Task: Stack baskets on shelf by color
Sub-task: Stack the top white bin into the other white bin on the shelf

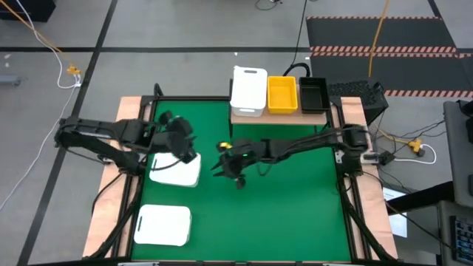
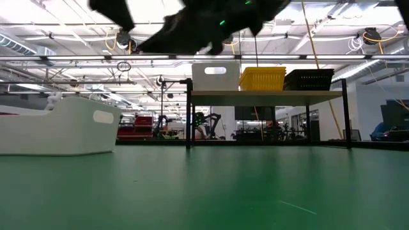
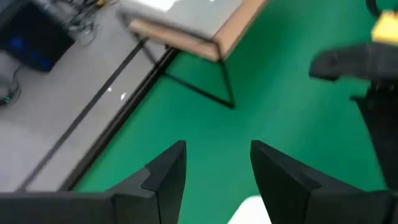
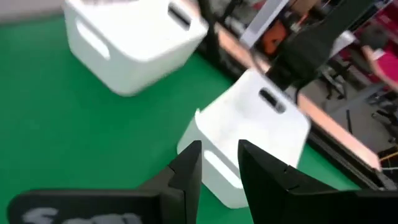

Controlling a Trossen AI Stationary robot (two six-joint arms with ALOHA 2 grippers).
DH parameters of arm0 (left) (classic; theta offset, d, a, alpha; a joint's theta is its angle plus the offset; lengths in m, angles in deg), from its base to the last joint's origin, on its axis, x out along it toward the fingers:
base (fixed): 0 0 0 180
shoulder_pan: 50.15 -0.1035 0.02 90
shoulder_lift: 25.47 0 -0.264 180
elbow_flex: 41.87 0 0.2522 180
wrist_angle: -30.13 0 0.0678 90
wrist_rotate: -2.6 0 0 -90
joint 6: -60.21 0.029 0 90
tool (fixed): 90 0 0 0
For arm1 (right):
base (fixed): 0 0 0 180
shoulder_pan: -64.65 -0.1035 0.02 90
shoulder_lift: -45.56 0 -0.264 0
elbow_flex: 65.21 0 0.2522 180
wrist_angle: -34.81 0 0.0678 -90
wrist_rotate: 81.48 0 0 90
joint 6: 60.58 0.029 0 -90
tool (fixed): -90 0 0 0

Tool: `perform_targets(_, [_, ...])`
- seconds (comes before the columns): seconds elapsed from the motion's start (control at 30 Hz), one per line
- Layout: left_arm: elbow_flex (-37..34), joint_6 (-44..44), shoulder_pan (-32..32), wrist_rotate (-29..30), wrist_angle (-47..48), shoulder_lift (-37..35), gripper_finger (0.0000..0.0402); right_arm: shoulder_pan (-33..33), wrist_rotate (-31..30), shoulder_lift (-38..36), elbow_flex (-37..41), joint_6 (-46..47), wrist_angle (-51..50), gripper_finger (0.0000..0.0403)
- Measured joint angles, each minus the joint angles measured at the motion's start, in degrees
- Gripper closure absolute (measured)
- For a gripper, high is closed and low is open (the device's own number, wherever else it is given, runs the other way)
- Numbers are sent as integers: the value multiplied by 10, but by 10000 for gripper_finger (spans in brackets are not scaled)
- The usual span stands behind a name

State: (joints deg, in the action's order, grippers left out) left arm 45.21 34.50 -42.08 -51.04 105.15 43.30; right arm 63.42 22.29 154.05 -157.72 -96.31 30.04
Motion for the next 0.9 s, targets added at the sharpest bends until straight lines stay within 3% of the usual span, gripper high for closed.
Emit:
perform_targets(0.23, [-133, -141, 57, 98, 0, -105, 220, 1, 0, 127, -167, -100, -111, 303])
perform_targets(0.5, [-163, -144, 63, 196, -11, -152, 220, 8, 0, 243, -318, -165, -203, 302])
perform_targets(0.9, [-162, -71, 63, 223, -65, -150, 220, 37, 0, 278, -348, -182, -267, 309])
